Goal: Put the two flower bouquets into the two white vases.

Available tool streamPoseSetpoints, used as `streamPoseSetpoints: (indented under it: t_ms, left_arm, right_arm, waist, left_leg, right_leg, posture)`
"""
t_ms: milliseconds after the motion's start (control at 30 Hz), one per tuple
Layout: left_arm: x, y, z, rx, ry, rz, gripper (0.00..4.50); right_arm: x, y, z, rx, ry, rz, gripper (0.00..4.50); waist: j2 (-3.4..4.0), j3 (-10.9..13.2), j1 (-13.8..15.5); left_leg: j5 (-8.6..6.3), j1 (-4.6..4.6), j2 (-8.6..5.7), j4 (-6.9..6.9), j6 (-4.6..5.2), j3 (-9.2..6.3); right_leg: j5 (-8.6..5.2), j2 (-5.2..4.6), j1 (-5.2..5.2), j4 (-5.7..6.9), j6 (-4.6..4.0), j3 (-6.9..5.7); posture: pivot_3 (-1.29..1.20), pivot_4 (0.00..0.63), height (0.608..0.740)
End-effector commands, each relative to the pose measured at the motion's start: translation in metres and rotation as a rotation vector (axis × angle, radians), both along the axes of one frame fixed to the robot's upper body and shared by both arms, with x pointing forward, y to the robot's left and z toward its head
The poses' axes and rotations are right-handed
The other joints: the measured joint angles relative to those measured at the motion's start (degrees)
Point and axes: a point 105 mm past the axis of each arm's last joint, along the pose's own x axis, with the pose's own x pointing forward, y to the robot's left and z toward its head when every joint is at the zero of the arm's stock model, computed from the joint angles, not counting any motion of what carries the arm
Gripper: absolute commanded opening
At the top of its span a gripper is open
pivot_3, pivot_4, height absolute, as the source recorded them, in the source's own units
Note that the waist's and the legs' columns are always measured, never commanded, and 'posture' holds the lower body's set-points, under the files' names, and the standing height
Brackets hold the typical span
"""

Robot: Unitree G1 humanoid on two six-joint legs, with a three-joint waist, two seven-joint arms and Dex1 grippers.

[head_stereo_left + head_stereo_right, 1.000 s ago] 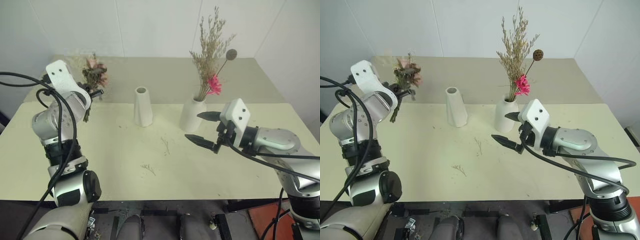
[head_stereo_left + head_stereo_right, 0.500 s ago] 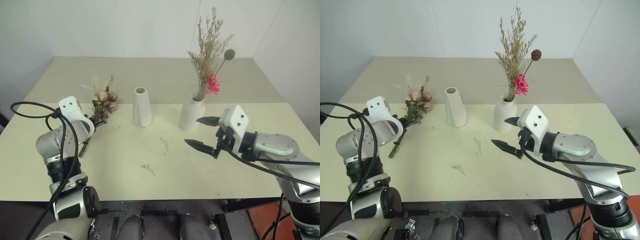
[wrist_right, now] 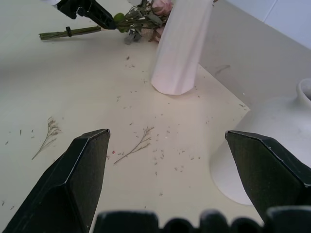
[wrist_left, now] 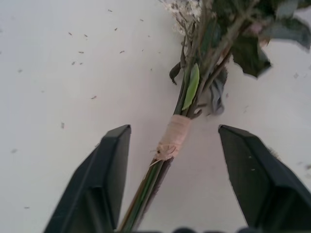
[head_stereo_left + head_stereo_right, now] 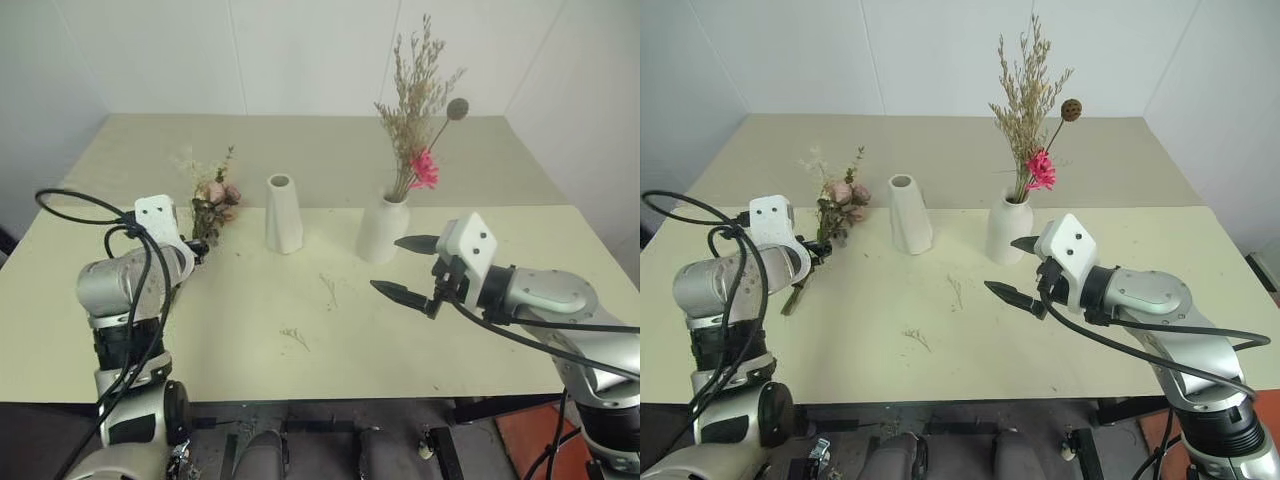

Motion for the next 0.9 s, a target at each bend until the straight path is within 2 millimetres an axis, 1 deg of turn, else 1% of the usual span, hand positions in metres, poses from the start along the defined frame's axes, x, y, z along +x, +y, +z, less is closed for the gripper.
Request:
streamPoseSetpoints:
  t_ms: [33, 200, 333, 433, 533, 667, 800, 833, 867, 900]
  left_arm:
    - [0.000, 0.000, 0.010, 0.052, -0.036, -0.034, 3.57]
    - [0.002, 0.000, 0.010, 0.067, -0.041, -0.089, 3.57]
    - [0.010, -0.002, 0.011, 0.072, -0.061, -0.133, 3.57]
    - [0.020, -0.005, 0.009, 0.015, -0.078, -0.159, 3.57]
    - [0.026, -0.009, 0.004, 0.003, -0.086, -0.191, 2.99]
    - [0.033, -0.012, 0.000, 0.008, -0.091, -0.201, 1.64]
    - [0.035, -0.012, 0.000, 0.016, -0.105, -0.206, 0.30]
    - [0.035, -0.010, 0.001, 0.017, -0.111, -0.203, 0.16]
    - [0.035, -0.009, 0.002, 0.018, -0.115, -0.200, 0.16]
    - [0.036, -0.009, 0.007, 0.004, -0.141, -0.196, 0.16]
  right_arm:
    - [-0.003, 0.004, 0.008, 0.006, -0.045, 0.019, 4.50]
    - [-0.003, 0.004, 0.005, 0.006, -0.044, 0.012, 4.50]
    - [-0.003, 0.004, 0.003, 0.006, -0.043, 0.006, 4.50]
    - [-0.003, 0.004, 0.003, 0.006, -0.043, 0.001, 4.50]
    - [-0.003, 0.004, 0.003, 0.005, -0.048, -0.007, 4.50]
    - [-0.004, 0.003, 0.004, 0.002, -0.051, -0.014, 4.50]
    - [-0.005, 0.001, 0.004, -0.005, -0.051, -0.024, 4.50]
    - [-0.005, 0.000, 0.004, -0.006, -0.050, -0.027, 4.50]
    - [-0.005, 0.000, 0.004, -0.007, -0.050, -0.028, 4.50]
    - [-0.006, -0.001, 0.004, -0.007, -0.048, -0.031, 4.50]
  waist:
    - [0.00, 0.00, -0.01]
    - [0.00, 0.00, 0.02]
    - [0.00, 0.00, 0.03]
    - [0.00, 0.00, 0.09]
    - [0.00, 0.00, 0.08]
    - [0.00, 0.00, 0.07]
    - [0.00, 0.00, 0.04]
    - [0.00, 0.00, 0.03]
    - [0.00, 0.00, 0.04]
    - [0.00, 0.00, 0.03]
  left_leg:
    - [0.00, 0.00, 0.00, 0.00, 0.00, 0.00]
    - [0.00, 0.00, 0.00, 0.01, 0.00, 0.00]
    - [0.00, 0.00, 0.00, 0.01, 0.00, 0.02]
    - [0.00, 0.00, 0.00, 0.01, 0.00, 0.02]
    - [0.01, -0.01, -0.01, 0.03, 0.00, 0.02]
    - [0.01, -0.03, 0.00, 0.02, 0.00, 0.02]
    - [0.01, -0.04, 0.00, 0.02, 0.00, 0.02]
    - [0.01, -0.04, 0.00, 0.02, 0.00, 0.02]
    - [0.01, -0.03, 0.00, 0.02, 0.00, 0.02]
    - [0.01, -0.03, 0.00, 0.02, 0.00, 0.02]
  right_leg:
    - [0.00, 0.00, 0.00, 0.00, 0.00, 0.00]
    - [0.00, 0.00, 0.00, 0.00, 0.00, 0.00]
    - [0.00, -0.01, 0.01, 0.00, 0.00, 0.00]
    - [0.00, -0.01, 0.01, -0.01, 0.00, -0.01]
    - [0.00, -0.01, 0.01, -0.01, 0.00, -0.02]
    - [0.00, -0.01, 0.00, -0.01, 0.00, -0.02]
    - [0.00, 0.00, 0.00, -0.01, 0.00, -0.02]
    - [0.00, 0.00, 0.00, -0.01, 0.00, -0.02]
    - [0.00, 0.00, 0.00, 0.00, 0.00, -0.02]
    - [0.00, 0.00, 0.00, 0.00, 0.00, -0.02]
  posture:
    - [0.00, 0.150, 0.740]
    - [0.00, 0.150, 0.740]
    - [0.00, 0.150, 0.740]
    - [0.00, 0.150, 0.740]
    - [0.00, 0.150, 0.740]
    - [0.00, 0.150, 0.740]
    - [0.00, 0.150, 0.740]
    - [0.00, 0.150, 0.740]
    - [0.00, 0.150, 0.740]
    - [0.00, 0.150, 0.740]
